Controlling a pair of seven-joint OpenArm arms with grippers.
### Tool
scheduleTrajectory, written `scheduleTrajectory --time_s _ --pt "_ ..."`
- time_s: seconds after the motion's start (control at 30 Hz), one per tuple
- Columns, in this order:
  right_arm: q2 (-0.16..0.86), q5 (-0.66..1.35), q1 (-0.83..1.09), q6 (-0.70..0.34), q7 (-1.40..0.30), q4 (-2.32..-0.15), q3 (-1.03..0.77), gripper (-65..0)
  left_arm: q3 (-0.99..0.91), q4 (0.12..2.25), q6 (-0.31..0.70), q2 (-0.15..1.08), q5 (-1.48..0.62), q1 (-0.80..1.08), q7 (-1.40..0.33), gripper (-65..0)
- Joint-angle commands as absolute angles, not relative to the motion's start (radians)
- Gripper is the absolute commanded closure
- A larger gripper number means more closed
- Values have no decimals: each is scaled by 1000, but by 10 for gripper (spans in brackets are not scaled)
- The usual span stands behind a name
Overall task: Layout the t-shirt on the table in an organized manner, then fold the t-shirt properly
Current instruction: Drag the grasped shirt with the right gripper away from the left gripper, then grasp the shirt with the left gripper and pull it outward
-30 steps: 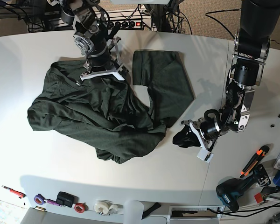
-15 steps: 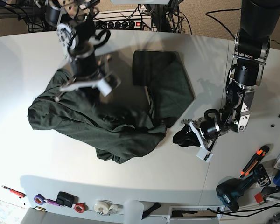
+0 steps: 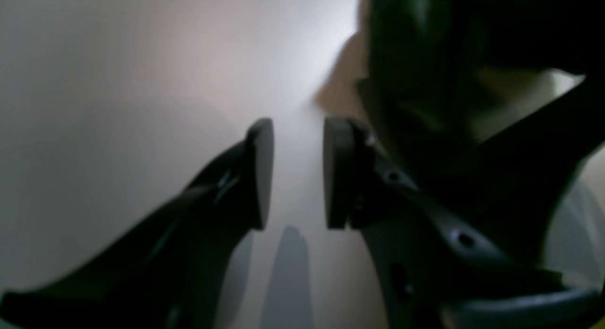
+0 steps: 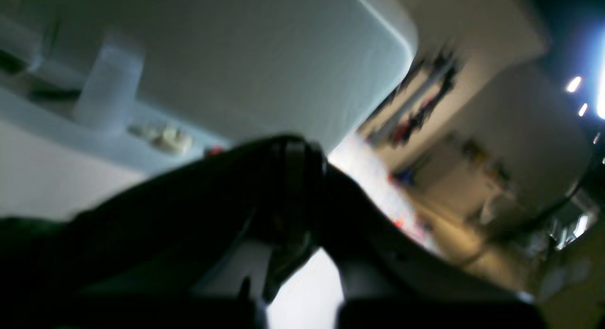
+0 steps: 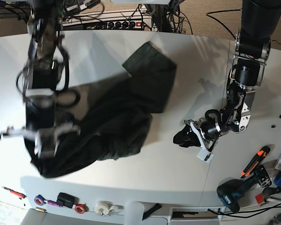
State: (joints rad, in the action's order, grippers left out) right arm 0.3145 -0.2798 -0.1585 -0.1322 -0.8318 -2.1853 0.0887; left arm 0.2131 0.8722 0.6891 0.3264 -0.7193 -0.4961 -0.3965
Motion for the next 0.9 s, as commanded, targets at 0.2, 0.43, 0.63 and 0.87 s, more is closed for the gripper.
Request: scheduleTrajectory --time_s 0.2,0.43,0.63,0.87 --pt "324 -225 -400 -168 -803 -1692 84 0 207 889 698 332 -738 -529 -394 -194" --pt "324 -219 -513 -204 -807 -1518 84 0 207 889 698 332 -890 -529 -524 -194" --pt "324 -100 -515 -259 -859 -1518 84 0 207 890 698 327 -920 -530 -561 -194" --pt "330 -76 -497 -265 -934 -1518 84 0 207 893 698 284 -861 -530 -640 -194"
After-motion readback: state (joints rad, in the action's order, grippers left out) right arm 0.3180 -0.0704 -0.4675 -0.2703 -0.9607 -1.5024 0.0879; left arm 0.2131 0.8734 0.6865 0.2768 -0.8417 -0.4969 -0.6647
